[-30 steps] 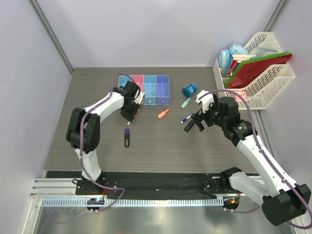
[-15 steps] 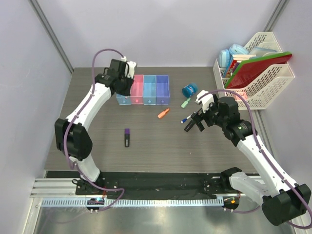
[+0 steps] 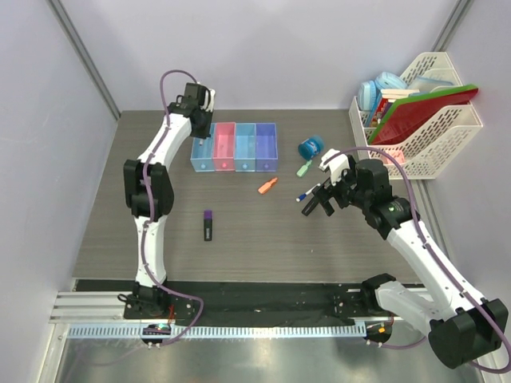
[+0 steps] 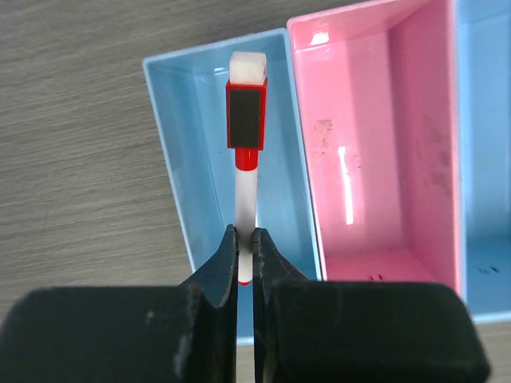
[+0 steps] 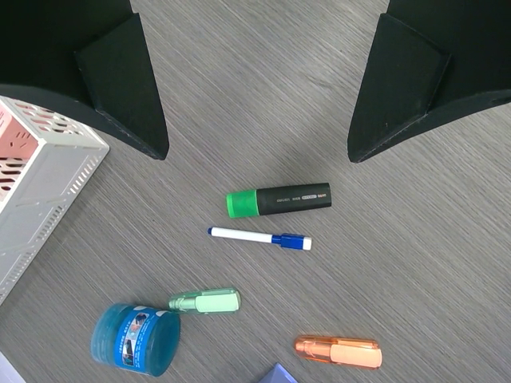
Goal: Sort the stationery into containers
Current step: Place the pen in the storage box.
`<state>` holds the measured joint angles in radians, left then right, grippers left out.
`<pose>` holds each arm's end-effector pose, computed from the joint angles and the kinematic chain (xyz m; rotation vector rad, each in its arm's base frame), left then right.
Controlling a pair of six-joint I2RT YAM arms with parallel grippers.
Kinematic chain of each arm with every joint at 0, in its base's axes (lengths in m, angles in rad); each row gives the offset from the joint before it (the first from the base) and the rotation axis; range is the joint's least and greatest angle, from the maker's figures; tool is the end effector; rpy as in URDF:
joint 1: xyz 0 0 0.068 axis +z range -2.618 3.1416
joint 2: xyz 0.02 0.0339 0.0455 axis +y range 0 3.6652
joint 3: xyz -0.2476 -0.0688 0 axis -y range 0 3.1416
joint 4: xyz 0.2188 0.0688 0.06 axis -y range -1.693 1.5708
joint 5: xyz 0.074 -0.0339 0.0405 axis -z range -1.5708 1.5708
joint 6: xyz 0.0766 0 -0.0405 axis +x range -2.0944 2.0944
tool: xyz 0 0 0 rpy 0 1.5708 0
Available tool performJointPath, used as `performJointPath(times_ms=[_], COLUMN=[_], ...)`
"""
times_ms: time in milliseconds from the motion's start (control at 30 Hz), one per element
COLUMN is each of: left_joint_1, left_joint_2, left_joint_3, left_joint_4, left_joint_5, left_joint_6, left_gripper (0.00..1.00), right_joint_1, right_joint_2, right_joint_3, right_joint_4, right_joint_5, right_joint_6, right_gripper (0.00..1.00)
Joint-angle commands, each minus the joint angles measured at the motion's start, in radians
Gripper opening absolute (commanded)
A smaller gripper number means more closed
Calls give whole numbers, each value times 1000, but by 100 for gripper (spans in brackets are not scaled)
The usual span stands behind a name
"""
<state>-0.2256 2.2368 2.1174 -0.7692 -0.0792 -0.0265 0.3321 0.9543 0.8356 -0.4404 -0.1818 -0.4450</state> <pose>0.4811 -0.1042 0.2250 0.2097 2.4466 -0.0131 0.2108 0.0874 0.2700 -0.9020 1.9210 0.1266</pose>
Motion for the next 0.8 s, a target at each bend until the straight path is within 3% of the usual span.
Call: performJointPath(times_ms=[0, 167, 267, 300, 467, 533, 767], left_joint_1=[5, 6, 6, 6, 9, 11, 17], left_joint_2=[35, 57, 57, 53, 26, 8, -117], left_joint_3=[75, 73, 41, 32, -8, -25, -103], left_joint_4=[-19, -21, -16, -13, -4, 4, -10], left_joint_5=[-19, -16, -25, -28, -33, -34, 5], left_joint_6=[0, -1, 10, 13, 19, 19, 10], left_gripper=[0, 0, 18, 32, 36, 45, 50], right_joint_1=[4, 4, 4, 4, 2, 4, 4], right_joint_2=[0, 29, 82, 102, 286, 377, 601], right_joint_3=[-3, -3, -9, -13, 51, 101, 330], right_joint_4=[45, 55, 109, 133, 161, 143, 46], right_joint_5=[5, 27, 97, 120, 171, 137, 130], right_joint_6=[0, 15, 93, 123, 242, 207, -145], right_gripper=[100, 100, 100, 100, 100, 100, 100])
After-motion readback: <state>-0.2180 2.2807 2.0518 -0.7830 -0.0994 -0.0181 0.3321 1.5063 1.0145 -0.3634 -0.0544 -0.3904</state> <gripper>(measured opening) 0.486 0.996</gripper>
